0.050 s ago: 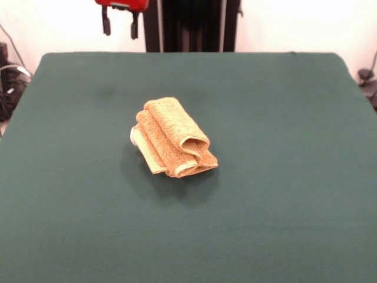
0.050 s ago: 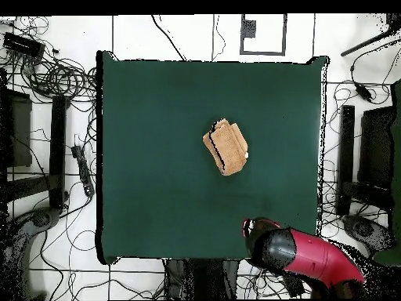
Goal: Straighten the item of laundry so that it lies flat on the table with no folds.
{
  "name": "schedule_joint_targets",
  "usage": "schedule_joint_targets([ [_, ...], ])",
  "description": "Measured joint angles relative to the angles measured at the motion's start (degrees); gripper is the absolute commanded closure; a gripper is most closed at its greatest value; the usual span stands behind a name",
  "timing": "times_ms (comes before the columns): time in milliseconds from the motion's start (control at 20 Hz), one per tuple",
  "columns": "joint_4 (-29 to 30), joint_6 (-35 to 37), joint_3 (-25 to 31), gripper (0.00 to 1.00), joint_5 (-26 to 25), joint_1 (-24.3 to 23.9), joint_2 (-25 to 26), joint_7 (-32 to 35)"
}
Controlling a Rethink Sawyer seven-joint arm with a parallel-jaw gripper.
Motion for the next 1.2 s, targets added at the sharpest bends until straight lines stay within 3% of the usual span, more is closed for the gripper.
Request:
schedule_joint_targets([
  [1200, 0.01, 1.07, 3.73, 0.00, -1.48, 0.34, -0.96, 0.00],
])
